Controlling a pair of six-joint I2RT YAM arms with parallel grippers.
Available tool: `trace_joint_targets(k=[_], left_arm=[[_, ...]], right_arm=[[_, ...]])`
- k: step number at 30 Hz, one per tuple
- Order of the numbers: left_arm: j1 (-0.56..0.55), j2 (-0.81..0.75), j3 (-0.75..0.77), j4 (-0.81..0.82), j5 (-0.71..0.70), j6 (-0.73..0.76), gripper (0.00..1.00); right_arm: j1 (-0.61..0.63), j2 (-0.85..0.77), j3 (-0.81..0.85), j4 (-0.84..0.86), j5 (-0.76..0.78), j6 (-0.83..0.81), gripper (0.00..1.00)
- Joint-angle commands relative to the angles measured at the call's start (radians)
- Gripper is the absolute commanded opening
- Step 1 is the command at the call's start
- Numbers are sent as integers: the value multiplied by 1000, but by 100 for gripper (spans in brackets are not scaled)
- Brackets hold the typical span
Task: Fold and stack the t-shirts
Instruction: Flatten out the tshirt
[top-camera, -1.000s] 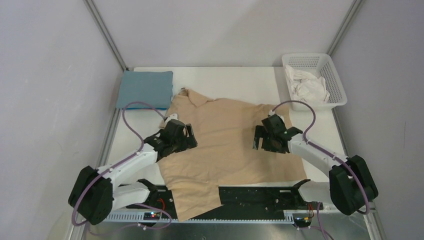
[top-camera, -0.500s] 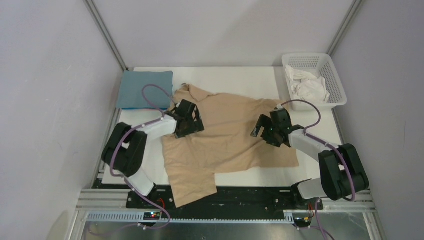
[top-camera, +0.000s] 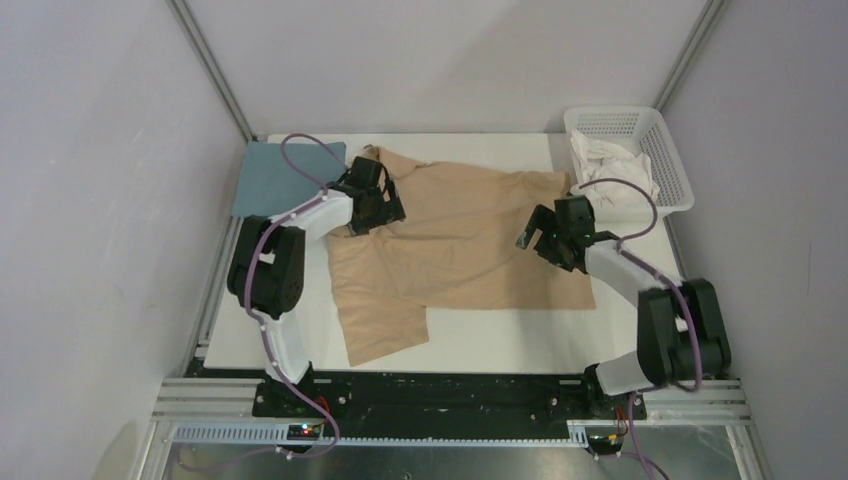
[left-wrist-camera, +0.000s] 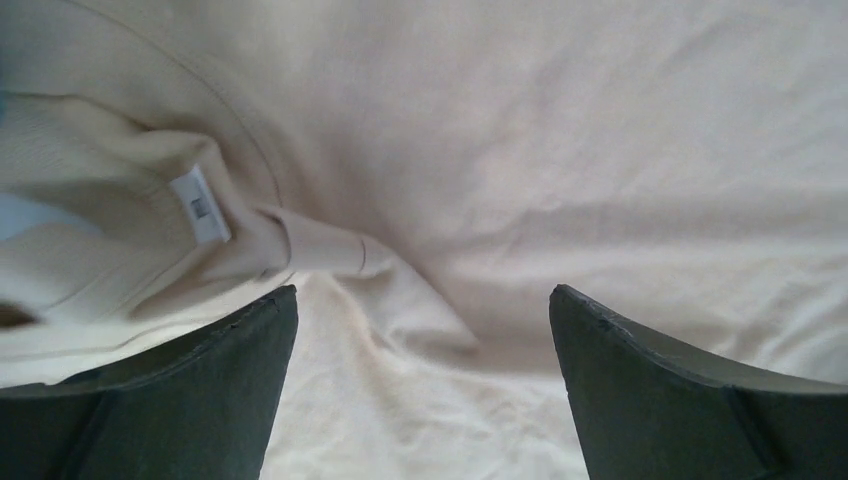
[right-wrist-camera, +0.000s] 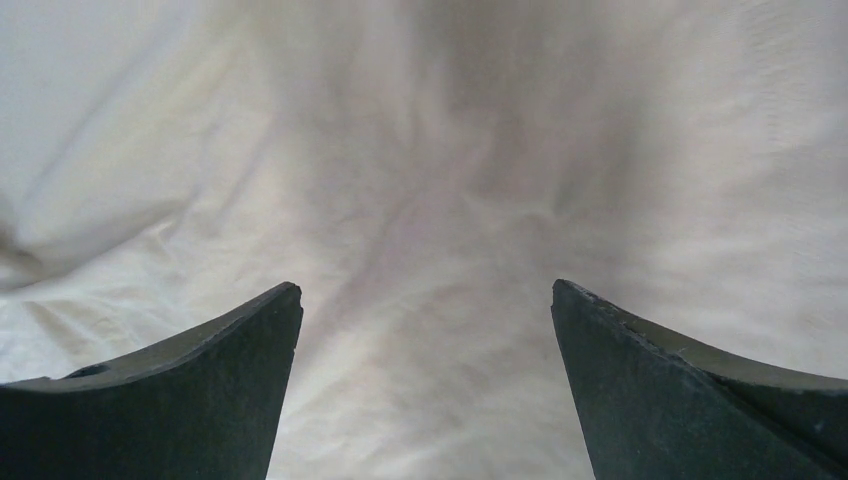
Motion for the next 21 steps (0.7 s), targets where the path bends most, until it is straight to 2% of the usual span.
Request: trace_joint_targets(k=[1, 5, 9, 12, 16, 21], left_arm=[[-14, -223, -33, -44, -49, 52, 100], [-100, -472, -223, -47, -132, 21, 100], [-224, -693, -438, -74, -208, -116, 100], [-329, -830, -566, -157, -239, -222, 100], [-485, -959, -680, -329, -327, -342, 100], [-589, -1012, -778, -469, -224, -453, 100]], right_arm=[[0, -287, 17, -118, 117, -24, 99], [-9, -536, -85, -231, 177, 31, 99], [-32, -720, -189, -291, 222, 18, 100], [-39, -779, -204, -376, 312, 30, 99], [-48, -817, -205, -434, 332, 59, 99], [-51, -780, -212, -450, 314, 58, 99]])
